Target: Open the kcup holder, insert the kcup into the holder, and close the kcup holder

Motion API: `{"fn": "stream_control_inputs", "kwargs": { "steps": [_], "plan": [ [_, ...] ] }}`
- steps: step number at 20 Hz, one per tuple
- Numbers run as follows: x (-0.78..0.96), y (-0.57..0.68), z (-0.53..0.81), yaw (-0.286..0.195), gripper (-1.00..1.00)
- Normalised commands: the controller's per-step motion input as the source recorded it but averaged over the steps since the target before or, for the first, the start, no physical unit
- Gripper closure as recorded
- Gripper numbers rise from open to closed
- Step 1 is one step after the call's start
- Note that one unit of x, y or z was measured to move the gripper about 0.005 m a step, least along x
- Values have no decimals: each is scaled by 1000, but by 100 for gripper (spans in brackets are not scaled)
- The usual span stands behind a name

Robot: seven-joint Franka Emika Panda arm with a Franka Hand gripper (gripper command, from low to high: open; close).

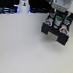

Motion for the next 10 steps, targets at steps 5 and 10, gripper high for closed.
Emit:
{"fn": "stream_control_inputs", "kwargs": {
  "steps": [5, 10],
  "plan": [
    [2, 39, 32, 76, -100],
    [89, -52, 291, 94, -100]
  ]
}}
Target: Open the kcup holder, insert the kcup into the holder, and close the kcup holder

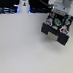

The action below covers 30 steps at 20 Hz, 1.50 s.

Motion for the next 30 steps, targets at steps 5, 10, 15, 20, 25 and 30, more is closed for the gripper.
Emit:
{"fn": "stream_control_inputs", "kwargs": {
  "steps": [5, 10, 15, 20, 25, 30],
  "plan": [
    [208, -365, 498, 94, -100],
    [389, -638, 465, 27, -100],
    [536, -731, 213, 0, -100],
    [615, -675, 3, 0, -100],
    [622, -385, -249, 7, -100],
    [566, 170, -93, 33, -100]
  ]
}}
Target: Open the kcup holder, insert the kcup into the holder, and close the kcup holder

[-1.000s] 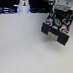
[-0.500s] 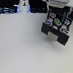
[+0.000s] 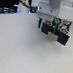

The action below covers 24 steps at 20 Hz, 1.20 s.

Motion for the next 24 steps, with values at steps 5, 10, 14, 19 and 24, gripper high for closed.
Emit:
{"fn": "stream_control_inputs", "kwargs": {
  "steps": [5, 10, 14, 19, 24],
  "plan": [
    [326, 459, -77, 65, -100],
    [38, 509, -118, 103, -100],
    [-187, 446, -106, 131, -100],
    [-326, 422, -18, 144, -100],
    [-381, 464, -1, 133, -100]
  ]
}}
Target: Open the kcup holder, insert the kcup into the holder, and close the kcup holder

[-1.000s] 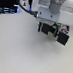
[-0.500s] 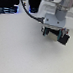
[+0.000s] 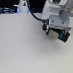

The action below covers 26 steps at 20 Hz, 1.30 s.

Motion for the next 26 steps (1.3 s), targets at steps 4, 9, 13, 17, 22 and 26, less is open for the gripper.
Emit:
{"fn": "stream_control_inputs", "kwargs": {
  "steps": [4, 9, 13, 17, 22, 26],
  "plan": [
    [-419, 459, -1, 140, -100],
    [-421, 447, -25, 145, -100],
    [-424, 448, -26, 141, -100],
    [-549, 450, -1, 120, -100],
    [-601, 443, 0, 112, -100],
    [-674, 424, 0, 101, -100]
  ]
}}
